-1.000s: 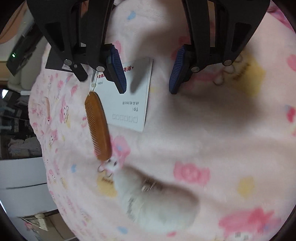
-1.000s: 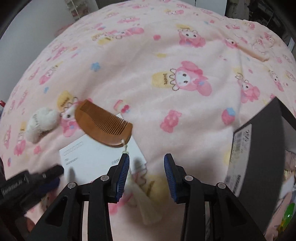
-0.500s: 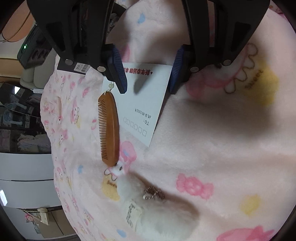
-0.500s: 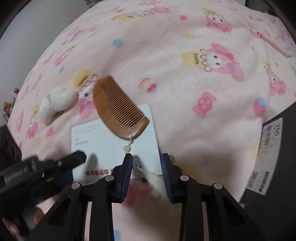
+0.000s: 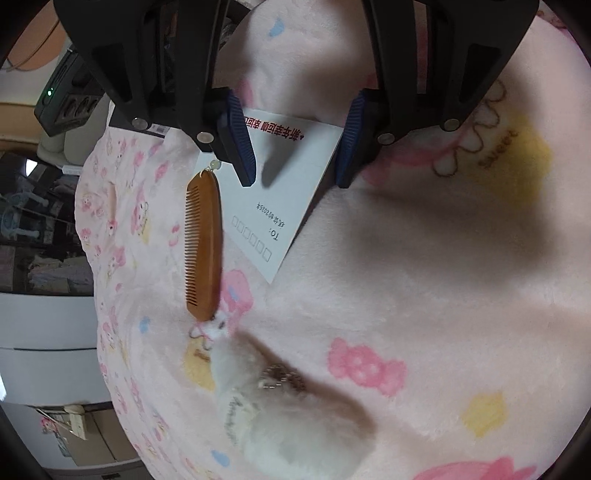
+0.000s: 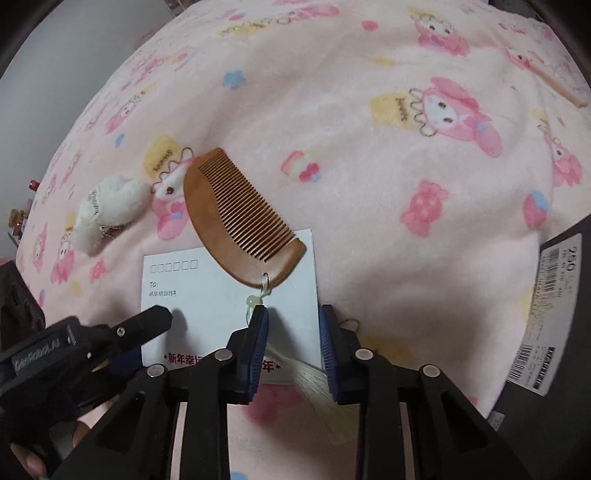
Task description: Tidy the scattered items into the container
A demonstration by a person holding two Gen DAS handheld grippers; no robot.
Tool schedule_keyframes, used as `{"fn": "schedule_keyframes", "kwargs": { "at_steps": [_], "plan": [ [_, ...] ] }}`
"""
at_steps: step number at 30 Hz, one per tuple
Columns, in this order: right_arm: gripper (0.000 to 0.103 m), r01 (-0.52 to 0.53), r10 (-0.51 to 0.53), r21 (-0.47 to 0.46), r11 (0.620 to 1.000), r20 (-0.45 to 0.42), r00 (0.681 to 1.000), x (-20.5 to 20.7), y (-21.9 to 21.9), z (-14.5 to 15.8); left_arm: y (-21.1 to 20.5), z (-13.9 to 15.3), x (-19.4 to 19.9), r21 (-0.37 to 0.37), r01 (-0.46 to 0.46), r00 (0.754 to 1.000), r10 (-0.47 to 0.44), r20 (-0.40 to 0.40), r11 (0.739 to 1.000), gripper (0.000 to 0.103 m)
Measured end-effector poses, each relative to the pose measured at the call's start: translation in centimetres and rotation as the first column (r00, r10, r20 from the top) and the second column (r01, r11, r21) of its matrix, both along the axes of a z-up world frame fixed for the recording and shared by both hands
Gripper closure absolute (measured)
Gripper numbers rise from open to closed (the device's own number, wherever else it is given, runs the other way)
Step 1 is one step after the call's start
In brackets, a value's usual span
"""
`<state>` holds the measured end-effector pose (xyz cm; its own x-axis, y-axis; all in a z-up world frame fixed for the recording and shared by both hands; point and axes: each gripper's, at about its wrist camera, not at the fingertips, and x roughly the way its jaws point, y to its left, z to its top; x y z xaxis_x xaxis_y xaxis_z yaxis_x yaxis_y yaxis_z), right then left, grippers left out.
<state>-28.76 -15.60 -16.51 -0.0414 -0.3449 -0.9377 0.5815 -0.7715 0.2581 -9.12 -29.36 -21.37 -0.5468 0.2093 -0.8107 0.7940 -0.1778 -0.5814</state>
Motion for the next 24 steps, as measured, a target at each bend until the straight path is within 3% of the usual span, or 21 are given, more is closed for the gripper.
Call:
{"fn": "schedule_keyframes", "kwargs": {
  "at_steps": [3,5,7,9,13,18,20,22,24],
  "plan": [
    [0.081,0.031,-0.032,-0.031,0.999,-0.012,0.999,0.6,2.4,2.4,1.3,0.8,-1.0,-0.005,0.084,0.996,-0.084,-0.034,0.996,0.064],
    [0.081,0.048,-0.049,-0.041,0.998,-0.034,0.998,1.3,4.2,4.1,3.1,2.2,-1.4,-0.047,0.17,0.985,-0.171,-0.036,0.984,0.064],
    [0.081,0.065,-0.067,-0.043,0.997,-0.05,0.997,1.6,5.2,5.2,5.6,4.5,-2.2,-0.169,0.275,0.959,-0.283,-0.026,0.946,0.064],
    [0.081,0.096,-0.099,-0.047,0.994,-0.056,0.993,2.5,7.0,6.1,7.6,5.4,-2.3,-0.218,0.347,0.935,-0.356,-0.001,0.912,0.063],
    [0.081,0.164,-0.17,-0.066,0.984,-0.094,0.981,5.2,10.1,7.6,9.9,5.3,-0.5,-0.192,0.492,0.866,-0.5,0.01,0.849,0.057],
    [0.084,0.155,-0.166,-0.088,0.984,-0.124,0.978,9.4,12.9,8.3,13.0,6.8,0.2,-0.239,0.602,0.792,-0.607,0.061,0.762,0.05],
    [0.084,0.173,-0.186,-0.101,0.98,-0.137,0.973,10.9,14.4,8.4,14.1,6.6,0.5,-0.206,0.655,0.751,-0.658,0.062,0.727,0.05],
    [0.084,0.189,-0.202,-0.128,0.974,-0.105,0.974,11.6,15.6,8.2,15.2,6.6,0.2,-0.21,0.677,0.73,-0.68,0.067,0.706,0.05],
    [0.084,0.207,-0.209,-0.184,0.961,0.009,0.978,12.2,16.5,6.9,15.6,6.5,0.3,-0.189,0.697,0.71,-0.703,0.044,0.692,0.05]
  ]
}}
